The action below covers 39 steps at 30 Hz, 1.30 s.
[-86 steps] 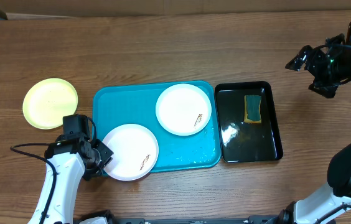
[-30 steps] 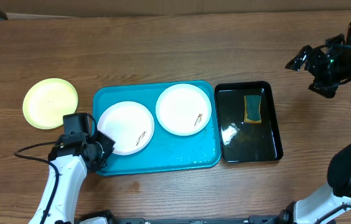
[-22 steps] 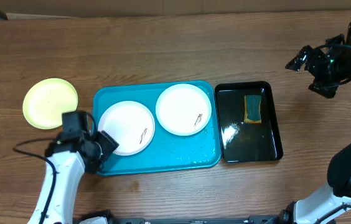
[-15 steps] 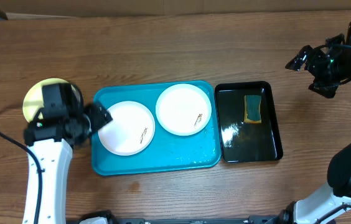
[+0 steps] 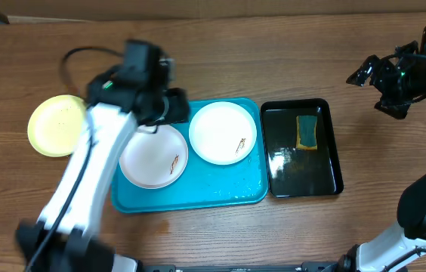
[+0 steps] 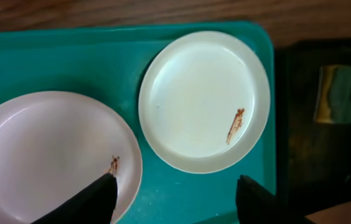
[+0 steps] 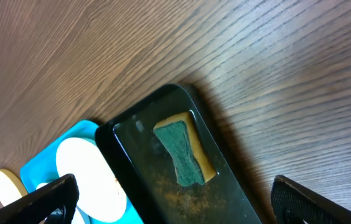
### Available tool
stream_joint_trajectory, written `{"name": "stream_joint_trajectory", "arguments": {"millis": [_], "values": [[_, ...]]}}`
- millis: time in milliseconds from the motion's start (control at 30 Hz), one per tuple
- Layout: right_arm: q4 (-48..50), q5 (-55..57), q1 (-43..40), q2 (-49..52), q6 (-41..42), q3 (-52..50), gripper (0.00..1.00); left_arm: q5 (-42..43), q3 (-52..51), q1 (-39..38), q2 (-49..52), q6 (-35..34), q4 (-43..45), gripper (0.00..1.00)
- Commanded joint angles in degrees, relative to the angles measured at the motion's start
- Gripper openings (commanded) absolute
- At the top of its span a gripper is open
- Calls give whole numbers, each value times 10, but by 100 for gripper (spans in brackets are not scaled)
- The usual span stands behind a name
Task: Clean dirty plates on tray and stack at the side
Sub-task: 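Move the left gripper to the right white plate's rim and grip it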
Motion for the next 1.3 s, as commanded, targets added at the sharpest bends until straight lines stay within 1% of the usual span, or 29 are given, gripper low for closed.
{"name": "stream_joint_trajectory", "arguments": {"millis": [0, 33, 67, 133, 233, 600, 767, 800, 833, 867, 967, 1000, 1167, 1267], "values": [[1, -3, -1, -14, -1, 14, 100, -10, 18, -7, 60, 38, -5, 59], [1, -3, -1, -14, -1, 14, 100, -19, 18, -7, 74, 38, -2, 53], [1, -3, -1, -14, -1, 14, 100, -31, 18, -7, 89, 35, 2, 50], [1, -3, -1, -14, -1, 14, 100, -43, 18, -7, 131, 16, 11, 49], [1, -3, -1, -14, -1, 14, 100, -39, 18, -8, 170, 17, 17, 45], [1, -3, -1, -14, -1, 14, 100, -32, 18, -11, 265, 14, 79, 42], [1, -3, -1, -14, -1, 14, 100, -8, 18, -11, 285, 14, 100, 27], [1, -3, -1, -14, -1, 14, 100, -8, 18, -11, 285, 14, 102, 26], [1, -3, -1, -14, -1, 14, 100, -8, 18, -11, 286, 12, 105, 22], [1, -3, -1, -14, -1, 14, 100, -8, 18, -11, 286, 10, 106, 17], [1, -3, -1, -14, -1, 14, 100, -8, 18, -11, 286, -5, 106, 6], [1, -3, -1, -14, -1, 14, 100, -8, 18, -11, 286, -10, 106, 4], [1, -3, -1, -14, -1, 14, 100, -8, 18, -11, 286, -54, 113, 4], [24, 7, -1, -14, -1, 14, 100, 18, 18, -11, 285, -65, 115, 4]]}}
